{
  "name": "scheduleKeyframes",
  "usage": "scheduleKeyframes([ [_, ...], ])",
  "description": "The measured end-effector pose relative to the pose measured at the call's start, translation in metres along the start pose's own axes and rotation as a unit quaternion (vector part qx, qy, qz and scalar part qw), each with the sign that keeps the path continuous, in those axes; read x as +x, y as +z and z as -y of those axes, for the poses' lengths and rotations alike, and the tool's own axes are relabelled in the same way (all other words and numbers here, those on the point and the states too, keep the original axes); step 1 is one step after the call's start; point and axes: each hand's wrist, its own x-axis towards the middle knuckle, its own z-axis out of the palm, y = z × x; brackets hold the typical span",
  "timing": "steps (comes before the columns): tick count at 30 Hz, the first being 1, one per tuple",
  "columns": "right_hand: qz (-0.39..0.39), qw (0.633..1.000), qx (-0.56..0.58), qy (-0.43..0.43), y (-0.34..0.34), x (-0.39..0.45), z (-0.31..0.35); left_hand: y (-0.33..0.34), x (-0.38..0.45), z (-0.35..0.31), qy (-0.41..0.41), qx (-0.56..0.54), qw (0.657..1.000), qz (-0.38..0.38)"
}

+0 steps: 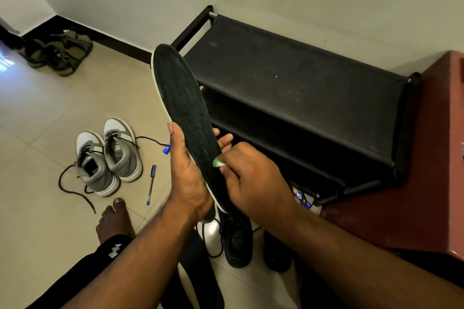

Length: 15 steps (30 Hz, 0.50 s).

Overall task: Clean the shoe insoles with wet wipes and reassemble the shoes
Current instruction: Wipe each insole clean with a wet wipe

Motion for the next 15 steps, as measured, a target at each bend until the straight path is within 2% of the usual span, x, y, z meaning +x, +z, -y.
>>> scheduleKeyframes([
  [2, 0.008, 0.999, -0.007, -0.051, 0.000, -0.005, 0.007, 0.000, -0.001, 0.000, -0.004, 0.015, 1.000, -0.005],
  [4, 0.016, 0.997, -0.029, -0.065, 0.001, -0.005, 0.006, 0.000, -0.002, 0.000, -0.002, 0.014, 1.000, -0.001],
  [10, 0.060, 0.996, -0.041, 0.061, -0.002, 0.008, -0.013, 0.003, -0.006, 0.001, -0.019, 0.011, 0.999, 0.033],
  [12, 0.034, 0.996, -0.024, 0.073, -0.007, 0.009, -0.014, 0.004, -0.006, -0.001, -0.017, 0.008, 0.999, 0.035],
  [15, -0.008, 1.000, -0.006, -0.001, -0.011, 0.008, -0.006, 0.001, -0.003, -0.004, -0.008, 0.000, 1.000, 0.024],
])
